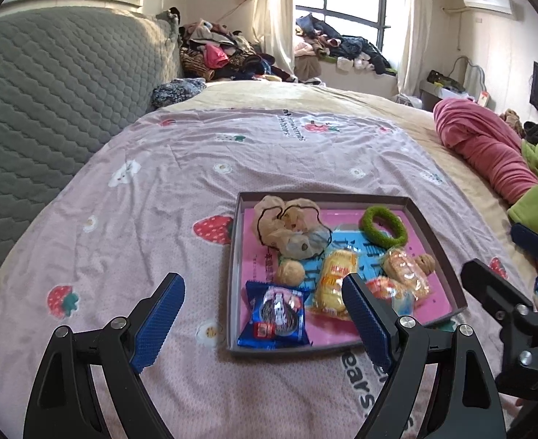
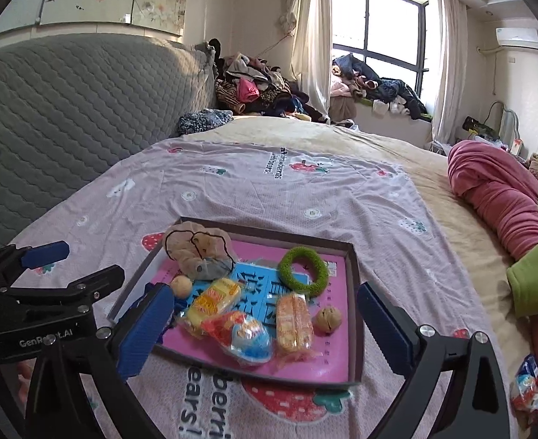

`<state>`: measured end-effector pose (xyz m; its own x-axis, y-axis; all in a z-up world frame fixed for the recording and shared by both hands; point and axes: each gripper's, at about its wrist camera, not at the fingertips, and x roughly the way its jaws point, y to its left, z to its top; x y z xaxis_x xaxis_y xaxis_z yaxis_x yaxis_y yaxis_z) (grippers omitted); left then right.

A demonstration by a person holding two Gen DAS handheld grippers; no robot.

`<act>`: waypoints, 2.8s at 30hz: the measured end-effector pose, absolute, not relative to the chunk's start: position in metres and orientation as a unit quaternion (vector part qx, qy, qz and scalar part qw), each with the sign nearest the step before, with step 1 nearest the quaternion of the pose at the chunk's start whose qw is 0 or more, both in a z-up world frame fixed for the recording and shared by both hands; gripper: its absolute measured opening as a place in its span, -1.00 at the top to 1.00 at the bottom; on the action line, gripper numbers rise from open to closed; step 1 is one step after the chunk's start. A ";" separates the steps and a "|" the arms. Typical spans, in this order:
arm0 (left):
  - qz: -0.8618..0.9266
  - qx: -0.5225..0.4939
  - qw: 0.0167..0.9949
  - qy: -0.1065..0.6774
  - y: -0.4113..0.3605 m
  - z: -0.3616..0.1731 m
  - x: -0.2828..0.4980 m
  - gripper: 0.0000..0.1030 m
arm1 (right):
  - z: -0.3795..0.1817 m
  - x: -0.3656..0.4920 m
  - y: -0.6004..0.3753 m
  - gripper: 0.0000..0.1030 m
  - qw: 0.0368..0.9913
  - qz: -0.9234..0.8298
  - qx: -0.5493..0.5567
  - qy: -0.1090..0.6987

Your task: Organize objects

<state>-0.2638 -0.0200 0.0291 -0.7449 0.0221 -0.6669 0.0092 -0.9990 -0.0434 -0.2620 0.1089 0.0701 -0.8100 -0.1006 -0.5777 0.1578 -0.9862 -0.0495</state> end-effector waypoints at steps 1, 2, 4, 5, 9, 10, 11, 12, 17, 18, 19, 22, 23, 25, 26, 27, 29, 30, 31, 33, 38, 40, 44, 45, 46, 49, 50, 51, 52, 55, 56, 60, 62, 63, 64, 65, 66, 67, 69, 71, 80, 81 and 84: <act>0.932 -0.362 0.002 -0.022 -0.019 0.029 -0.261 -0.72 | 0.071 -0.259 0.111 -0.97 0.068 -0.949 0.304 0.044; 0.932 -0.363 0.004 -0.024 -0.019 0.029 -0.253 -0.72 | 0.072 -0.255 0.114 -0.97 0.067 -0.949 0.306 0.038; 0.929 -0.368 0.002 -0.023 -0.019 0.027 -0.244 -0.72 | 0.073 -0.248 0.118 -0.97 0.069 -0.948 0.309 0.030; 0.929 -0.371 0.000 -0.022 -0.019 0.026 -0.239 -0.72 | 0.074 -0.244 0.120 -0.97 0.070 -0.948 0.309 0.026; 0.924 -0.381 -0.010 -0.020 -0.019 0.022 -0.223 -0.72 | 0.077 -0.228 0.123 -0.97 0.070 -0.947 0.313 0.027; 0.924 -0.383 -0.011 -0.021 -0.020 0.021 -0.218 -0.72 | 0.078 -0.225 0.123 -0.97 0.069 -0.947 0.314 0.028; 0.923 -0.385 -0.012 -0.021 -0.019 0.020 -0.215 -0.72 | 0.080 -0.221 0.124 -0.98 0.067 -0.947 0.314 0.029; 0.923 -0.385 -0.013 -0.020 -0.019 0.020 -0.211 -0.72 | 0.082 -0.216 0.126 -0.98 0.066 -0.947 0.314 0.030; 0.924 -0.381 -0.017 -0.013 -0.020 0.026 -0.197 -0.72 | 0.088 -0.199 0.132 -0.98 0.059 -0.948 0.311 0.031; 0.924 -0.382 -0.014 -0.016 -0.020 0.027 -0.195 -0.72 | 0.088 -0.196 0.132 -0.98 0.059 -0.947 0.313 0.030; 0.923 -0.384 -0.008 -0.022 -0.020 0.029 -0.192 -0.72 | 0.088 -0.193 0.133 -0.98 0.059 -0.948 0.313 0.029; 0.923 -0.383 -0.002 -0.033 -0.020 0.032 -0.185 -0.72 | 0.088 -0.183 0.135 -0.98 0.060 -0.947 0.314 0.027; 0.924 -0.382 -0.003 -0.032 -0.019 0.033 -0.181 -0.72 | 0.088 -0.179 0.135 -0.98 0.061 -0.947 0.313 0.028; 0.924 -0.381 -0.009 -0.026 -0.016 0.034 -0.175 -0.72 | 0.087 -0.172 0.136 -0.98 0.060 -0.947 0.315 0.029; 0.925 -0.380 -0.010 -0.024 -0.015 0.035 -0.173 -0.72 | 0.086 -0.169 0.137 -0.98 0.059 -0.946 0.317 0.030; 0.925 -0.380 -0.011 -0.020 -0.013 0.034 -0.170 -0.72 | 0.086 -0.167 0.138 -0.98 0.058 -0.946 0.318 0.029; 0.925 -0.380 -0.016 -0.014 -0.010 0.033 -0.166 -0.72 | 0.083 -0.161 0.140 -0.98 0.057 -0.945 0.321 0.027; 0.924 -0.382 -0.017 -0.010 -0.008 0.032 -0.164 -0.72 | 0.082 -0.159 0.141 -0.98 0.056 -0.945 0.322 0.026; 0.923 -0.384 -0.018 -0.008 -0.007 0.031 -0.162 -0.72 | 0.082 -0.156 0.142 -0.98 0.057 -0.945 0.320 0.026; 0.923 -0.383 -0.020 -0.004 -0.004 0.028 -0.156 -0.72 | 0.081 -0.150 0.145 -0.98 0.056 -0.945 0.320 0.027; 0.927 -0.373 -0.036 0.005 0.001 0.025 -0.141 -0.72 | 0.077 -0.140 0.150 -0.98 0.055 -0.945 0.320 0.025; 0.926 -0.376 -0.029 0.000 0.002 0.024 -0.139 -0.72 | 0.075 -0.135 0.151 -0.98 0.054 -0.945 0.322 0.025; 0.924 -0.382 -0.024 -0.002 0.005 0.018 -0.134 -0.72 | 0.068 -0.128 0.153 -0.98 0.056 -0.945 0.322 0.026; 0.923 -0.383 -0.025 0.000 0.006 0.016 -0.132 -0.72 | 0.065 -0.126 0.153 -0.98 0.057 -0.945 0.321 0.025; 0.924 -0.383 -0.026 0.001 0.006 0.014 -0.131 -0.72 | 0.063 -0.125 0.153 -0.98 0.056 -0.945 0.322 0.025; 0.923 -0.384 -0.029 0.006 0.008 0.008 -0.125 -0.72 | 0.055 -0.122 0.154 -0.98 0.055 -0.943 0.327 0.023; 0.923 -0.385 -0.030 0.006 0.008 0.007 -0.125 -0.72 | 0.052 -0.122 0.155 -0.98 0.055 -0.942 0.331 0.022; 0.922 -0.386 -0.029 0.006 0.008 0.004 -0.123 -0.72 | 0.049 -0.121 0.155 -0.98 0.055 -0.941 0.333 0.020; 0.922 -0.387 -0.029 0.006 0.007 0.002 -0.122 -0.72 | 0.047 -0.120 0.156 -0.98 0.056 -0.940 0.337 0.020; 0.921 -0.389 -0.026 0.002 0.005 -0.001 -0.120 -0.72 | 0.040 -0.119 0.157 -0.98 0.051 -0.937 0.345 0.024; 0.921 -0.388 -0.024 0.000 0.004 -0.002 -0.119 -0.72 | 0.038 -0.118 0.157 -0.98 0.051 -0.936 0.347 0.024; 0.920 -0.391 -0.024 0.001 0.002 -0.007 -0.116 -0.72 | 0.031 -0.115 0.159 -0.98 0.049 -0.934 0.354 0.019; 0.921 -0.388 -0.025 0.005 0.003 -0.009 -0.114 -0.72 | 0.028 -0.114 0.158 -0.98 0.048 -0.933 0.356 0.018; 0.921 -0.388 -0.026 0.008 0.003 -0.010 -0.114 -0.72 | 0.027 -0.114 0.157 -0.98 0.048 -0.933 0.356 0.019; 0.922 -0.387 -0.025 0.009 0.003 -0.011 -0.113 -0.72 | 0.026 -0.114 0.156 -0.98 0.048 -0.933 0.357 0.019; 0.922 -0.386 -0.023 0.010 0.003 -0.012 -0.113 -0.72 | 0.025 -0.113 0.155 -0.98 0.048 -0.933 0.357 0.020; 0.923 -0.385 -0.023 0.011 0.004 -0.014 -0.112 -0.72 | 0.024 -0.112 0.155 -0.98 0.048 -0.933 0.357 0.021; 0.923 -0.383 -0.023 0.011 0.004 -0.016 -0.111 -0.72 | 0.022 -0.112 0.154 -0.98 0.048 -0.932 0.359 0.021; 0.923 -0.384 -0.026 0.011 0.003 -0.022 -0.111 -0.72 | 0.017 -0.110 0.153 -0.98 0.046 -0.930 0.363 0.023; 0.921 -0.388 -0.033 0.009 0.002 -0.029 -0.110 -0.72 | 0.012 -0.109 0.153 -0.98 0.043 -0.928 0.369 0.026; 0.914 -0.399 -0.067 0.021 -0.004 -0.055 -0.107 -0.72 | -0.007 -0.105 0.156 -0.98 0.036 -0.922 0.385 0.029; 0.914 -0.401 -0.059 0.017 -0.005 -0.057 -0.107 -0.72 | -0.009 -0.104 0.157 -0.98 0.036 -0.921 0.386 0.028; 0.912 -0.409 -0.028 0.009 -0.003 -0.064 -0.106 -0.72 | -0.014 -0.102 0.160 -0.98 0.034 -0.920 0.389 0.020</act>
